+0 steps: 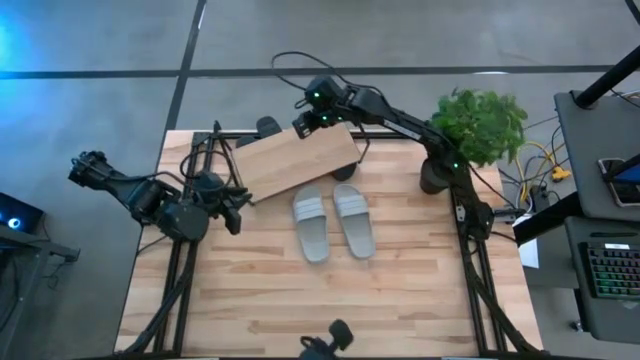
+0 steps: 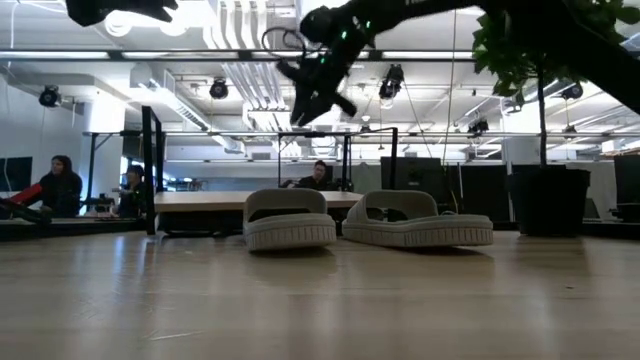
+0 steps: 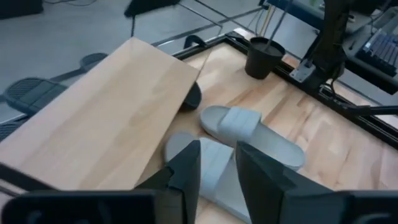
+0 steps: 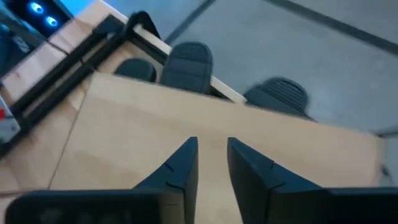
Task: Pick and place slides into the shelf
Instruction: Move the shelf to the bottom right of the table
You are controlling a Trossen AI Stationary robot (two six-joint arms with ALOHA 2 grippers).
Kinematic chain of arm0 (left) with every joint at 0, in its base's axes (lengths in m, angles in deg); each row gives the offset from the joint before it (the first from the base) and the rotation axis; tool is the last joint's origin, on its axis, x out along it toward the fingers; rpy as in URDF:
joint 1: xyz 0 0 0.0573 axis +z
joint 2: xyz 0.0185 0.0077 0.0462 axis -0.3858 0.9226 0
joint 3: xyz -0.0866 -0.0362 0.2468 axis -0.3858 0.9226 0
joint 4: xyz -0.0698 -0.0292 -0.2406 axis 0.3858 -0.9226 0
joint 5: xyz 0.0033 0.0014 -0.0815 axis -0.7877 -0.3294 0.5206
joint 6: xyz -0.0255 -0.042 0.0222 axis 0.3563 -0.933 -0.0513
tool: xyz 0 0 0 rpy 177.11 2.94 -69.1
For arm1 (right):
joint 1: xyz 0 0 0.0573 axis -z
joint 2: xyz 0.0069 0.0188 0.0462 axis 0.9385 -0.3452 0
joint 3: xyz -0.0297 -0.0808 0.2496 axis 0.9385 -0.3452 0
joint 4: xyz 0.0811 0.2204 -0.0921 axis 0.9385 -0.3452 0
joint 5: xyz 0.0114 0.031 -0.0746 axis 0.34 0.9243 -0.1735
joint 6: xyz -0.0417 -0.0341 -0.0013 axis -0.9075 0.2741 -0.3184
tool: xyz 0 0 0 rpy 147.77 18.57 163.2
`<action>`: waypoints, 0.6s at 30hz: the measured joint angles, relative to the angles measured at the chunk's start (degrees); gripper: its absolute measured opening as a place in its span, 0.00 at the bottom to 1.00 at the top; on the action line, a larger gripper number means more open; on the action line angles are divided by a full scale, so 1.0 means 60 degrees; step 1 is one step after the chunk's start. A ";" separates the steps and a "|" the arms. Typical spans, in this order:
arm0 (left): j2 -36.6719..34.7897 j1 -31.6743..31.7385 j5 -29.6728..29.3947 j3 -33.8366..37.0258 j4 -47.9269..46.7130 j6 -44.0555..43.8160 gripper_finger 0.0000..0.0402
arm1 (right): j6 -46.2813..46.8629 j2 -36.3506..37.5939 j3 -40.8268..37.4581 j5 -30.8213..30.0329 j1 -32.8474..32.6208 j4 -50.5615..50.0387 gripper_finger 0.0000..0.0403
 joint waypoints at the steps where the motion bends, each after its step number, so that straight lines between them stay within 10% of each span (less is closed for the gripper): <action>1: -0.0104 0.0002 -0.0026 0.0010 -0.0031 -0.0003 0.19 | 0.0127 0.0082 -0.0382 0.0245 0.0078 0.0460 0.16; 18: -0.0441 0.0066 -0.0387 0.0033 -0.0111 0.0786 0.10 | 0.0193 0.1340 -0.1199 -0.1546 -0.1879 0.0649 0.10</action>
